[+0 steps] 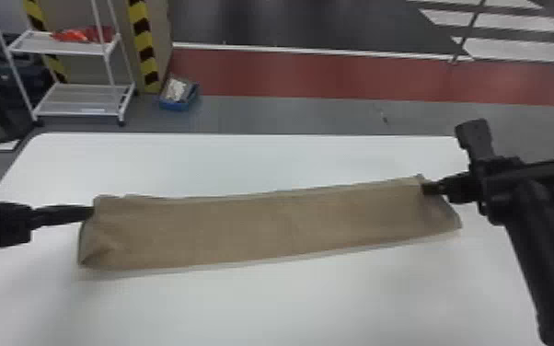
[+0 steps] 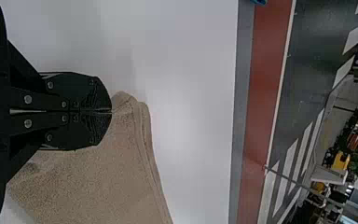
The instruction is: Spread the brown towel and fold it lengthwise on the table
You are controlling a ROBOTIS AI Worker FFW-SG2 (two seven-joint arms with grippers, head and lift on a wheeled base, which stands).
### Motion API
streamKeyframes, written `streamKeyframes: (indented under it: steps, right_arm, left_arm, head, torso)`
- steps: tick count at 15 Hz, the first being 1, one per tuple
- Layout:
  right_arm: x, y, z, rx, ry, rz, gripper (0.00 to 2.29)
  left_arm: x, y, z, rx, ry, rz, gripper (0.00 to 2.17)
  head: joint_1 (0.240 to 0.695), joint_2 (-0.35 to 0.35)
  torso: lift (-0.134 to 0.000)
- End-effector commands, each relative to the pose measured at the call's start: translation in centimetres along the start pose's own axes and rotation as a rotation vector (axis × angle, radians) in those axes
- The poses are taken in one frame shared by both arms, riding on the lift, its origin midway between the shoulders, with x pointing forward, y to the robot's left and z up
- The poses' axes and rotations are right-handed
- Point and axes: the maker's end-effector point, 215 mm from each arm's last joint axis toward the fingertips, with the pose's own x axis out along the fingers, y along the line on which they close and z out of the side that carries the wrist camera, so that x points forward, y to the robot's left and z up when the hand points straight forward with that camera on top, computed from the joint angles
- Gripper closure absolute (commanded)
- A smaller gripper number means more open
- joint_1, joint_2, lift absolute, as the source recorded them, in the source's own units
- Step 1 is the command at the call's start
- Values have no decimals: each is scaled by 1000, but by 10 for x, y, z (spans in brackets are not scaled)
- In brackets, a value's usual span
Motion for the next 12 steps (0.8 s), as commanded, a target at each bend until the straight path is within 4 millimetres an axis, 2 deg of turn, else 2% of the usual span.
streamKeyframes:
  steps: [1, 4, 7, 12]
  right_arm:
    - [-4, -3, 8, 9, -19, -1, 856]
    - [-3, -2, 3, 1, -4, -3, 775]
    - [-1, 1, 2, -3, -1, -1, 876]
    - [-1, 1, 1, -13, 6, -6, 869]
  left_arm:
    - [-2, 3, 2, 3, -5, 5, 1511]
    - [-3, 4, 0, 4, -4, 6, 1511]
    - [-3, 4, -1, 5, -5, 4, 1511]
    - [-3, 4, -1, 10, -8, 5, 1511]
  head:
    - [695, -100]
    - [695, -97]
    - [695, -96]
    - [695, -92]
  torso:
    - [-124]
    - [-124]
    - [-124]
    - [-124]
